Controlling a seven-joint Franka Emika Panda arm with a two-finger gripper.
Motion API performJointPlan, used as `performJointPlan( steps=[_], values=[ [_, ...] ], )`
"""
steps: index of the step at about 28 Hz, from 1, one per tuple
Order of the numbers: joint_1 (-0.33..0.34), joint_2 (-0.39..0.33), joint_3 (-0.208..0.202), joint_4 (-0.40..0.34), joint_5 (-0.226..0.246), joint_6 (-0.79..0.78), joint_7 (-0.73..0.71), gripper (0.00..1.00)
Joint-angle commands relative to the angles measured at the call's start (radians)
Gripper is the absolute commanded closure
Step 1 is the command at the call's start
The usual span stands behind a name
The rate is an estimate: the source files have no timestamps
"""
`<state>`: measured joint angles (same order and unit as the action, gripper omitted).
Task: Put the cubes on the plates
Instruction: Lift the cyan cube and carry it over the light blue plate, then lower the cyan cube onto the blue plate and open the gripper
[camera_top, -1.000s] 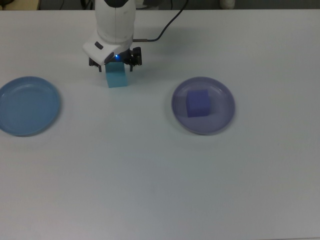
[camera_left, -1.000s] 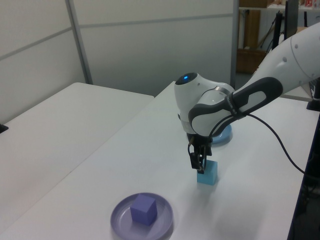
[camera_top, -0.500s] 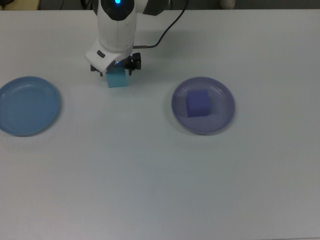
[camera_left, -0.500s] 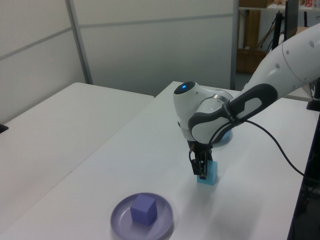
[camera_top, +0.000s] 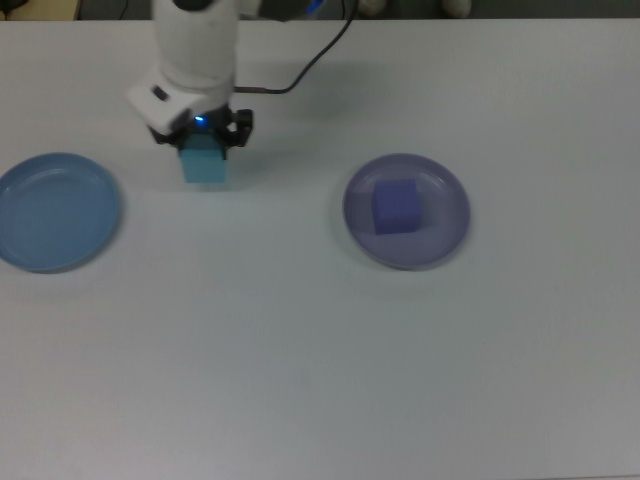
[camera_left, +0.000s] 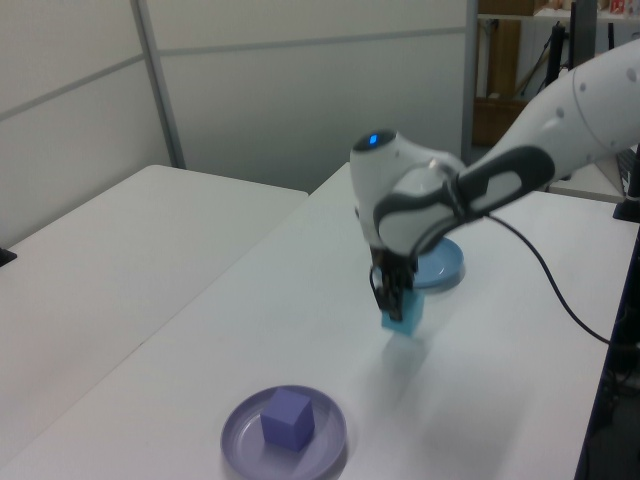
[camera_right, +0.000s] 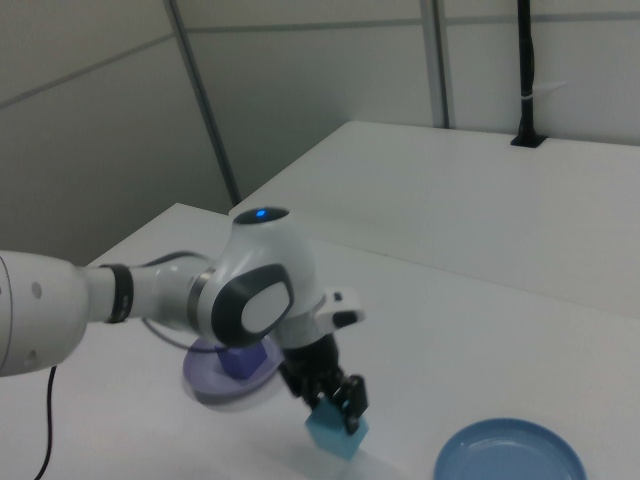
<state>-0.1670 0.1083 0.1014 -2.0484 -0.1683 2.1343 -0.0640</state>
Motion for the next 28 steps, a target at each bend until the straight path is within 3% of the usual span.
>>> performJointPlan(
  steps=[1, 6, 13, 21, 25, 28],
  values=[
    [-0.1, -0.001, -0.005, 0.149, 0.122, -0.082, -0.146, 0.91],
    [-0.151, 0.045, -0.022, 0.206, 0.135, -0.071, -0.197, 0.9],
    [-0.166, 0.246, -0.092, 0.418, 0.124, -0.062, -0.201, 0.9],
    [-0.181, 0.339, -0.124, 0.424, 0.118, 0.101, -0.204, 0.87],
    [-0.215, 0.34, -0.124, 0.424, 0.122, 0.101, -0.224, 0.86],
    [-0.227, 0.332, -0.126, 0.422, 0.122, 0.096, -0.261, 0.6]
  ],
)
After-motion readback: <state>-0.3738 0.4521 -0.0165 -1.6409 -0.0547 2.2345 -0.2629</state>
